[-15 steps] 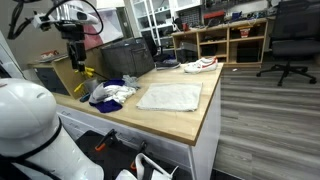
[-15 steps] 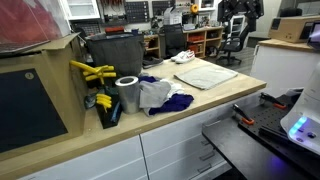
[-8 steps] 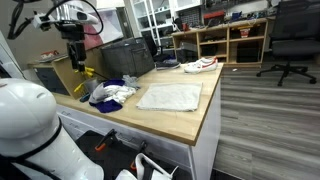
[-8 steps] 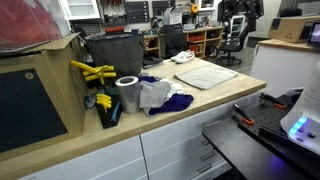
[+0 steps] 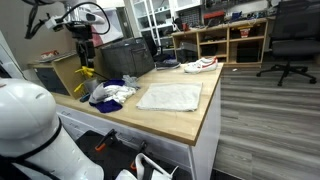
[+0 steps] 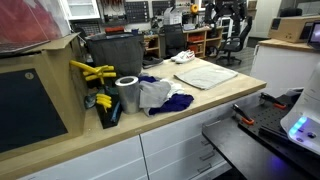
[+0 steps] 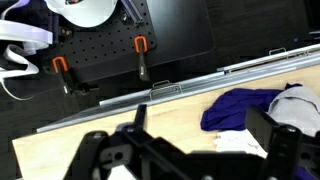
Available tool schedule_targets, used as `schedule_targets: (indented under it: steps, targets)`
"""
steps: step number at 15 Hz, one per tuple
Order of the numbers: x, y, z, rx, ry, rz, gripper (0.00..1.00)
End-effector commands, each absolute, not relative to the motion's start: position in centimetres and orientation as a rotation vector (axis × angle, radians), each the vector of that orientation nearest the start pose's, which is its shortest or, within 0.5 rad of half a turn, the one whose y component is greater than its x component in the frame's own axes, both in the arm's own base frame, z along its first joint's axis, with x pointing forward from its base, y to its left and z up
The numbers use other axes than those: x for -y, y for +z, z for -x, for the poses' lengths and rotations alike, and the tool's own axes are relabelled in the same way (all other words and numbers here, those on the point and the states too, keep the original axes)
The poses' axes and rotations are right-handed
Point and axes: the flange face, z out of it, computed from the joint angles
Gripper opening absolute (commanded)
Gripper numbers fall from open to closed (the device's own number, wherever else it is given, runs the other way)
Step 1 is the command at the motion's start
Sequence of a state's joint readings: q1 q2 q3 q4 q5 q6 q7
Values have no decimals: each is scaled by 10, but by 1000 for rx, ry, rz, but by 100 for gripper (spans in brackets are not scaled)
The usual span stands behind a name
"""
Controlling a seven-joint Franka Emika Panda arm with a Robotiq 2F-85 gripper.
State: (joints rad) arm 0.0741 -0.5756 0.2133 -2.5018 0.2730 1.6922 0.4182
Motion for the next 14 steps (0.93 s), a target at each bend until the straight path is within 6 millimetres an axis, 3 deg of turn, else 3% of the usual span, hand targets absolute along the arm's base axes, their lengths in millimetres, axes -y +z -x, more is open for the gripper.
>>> schedule_targets:
  steps: [1,9,14]
  targets:
    - [-144,453,-377,-383,427,3010,100]
    - [-148,429,-458,-384,441,3019,100]
    - [-127,415,-499,-454,453,3033,100]
